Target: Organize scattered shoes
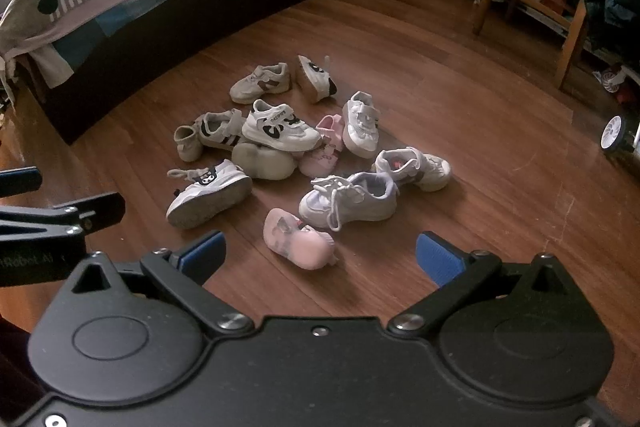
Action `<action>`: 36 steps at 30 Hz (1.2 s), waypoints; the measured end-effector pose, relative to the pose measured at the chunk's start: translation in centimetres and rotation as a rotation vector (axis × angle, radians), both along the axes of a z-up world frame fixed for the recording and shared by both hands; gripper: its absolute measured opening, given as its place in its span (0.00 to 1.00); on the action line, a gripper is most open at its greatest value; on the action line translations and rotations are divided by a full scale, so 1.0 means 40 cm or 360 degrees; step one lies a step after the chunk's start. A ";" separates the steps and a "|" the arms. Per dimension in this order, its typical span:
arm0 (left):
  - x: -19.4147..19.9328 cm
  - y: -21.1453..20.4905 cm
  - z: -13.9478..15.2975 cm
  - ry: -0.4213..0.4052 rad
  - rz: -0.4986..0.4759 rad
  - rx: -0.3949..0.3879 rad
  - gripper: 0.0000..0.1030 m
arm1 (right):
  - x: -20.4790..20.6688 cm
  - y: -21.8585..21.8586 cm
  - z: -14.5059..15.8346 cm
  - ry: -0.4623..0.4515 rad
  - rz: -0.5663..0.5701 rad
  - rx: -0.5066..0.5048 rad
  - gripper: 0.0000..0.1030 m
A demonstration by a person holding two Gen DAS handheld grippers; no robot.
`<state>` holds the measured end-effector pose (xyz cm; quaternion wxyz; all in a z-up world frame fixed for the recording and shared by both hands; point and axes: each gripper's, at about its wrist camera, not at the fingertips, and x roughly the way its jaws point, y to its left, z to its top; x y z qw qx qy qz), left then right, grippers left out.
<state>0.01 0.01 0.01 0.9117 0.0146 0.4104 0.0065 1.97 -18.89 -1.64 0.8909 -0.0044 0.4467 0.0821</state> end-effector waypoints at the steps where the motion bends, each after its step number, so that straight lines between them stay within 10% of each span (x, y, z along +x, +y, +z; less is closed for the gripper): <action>1: 0.000 0.001 0.000 0.0000 -0.0001 0.0000 1.00 | 0.001 -0.001 -0.001 0.0000 0.0000 0.0001 1.00; 36: 0.000 0.016 -0.001 0.0004 -0.0005 -0.0036 1.00 | 0.005 0.021 -0.009 0.0030 0.0007 -0.0021 1.00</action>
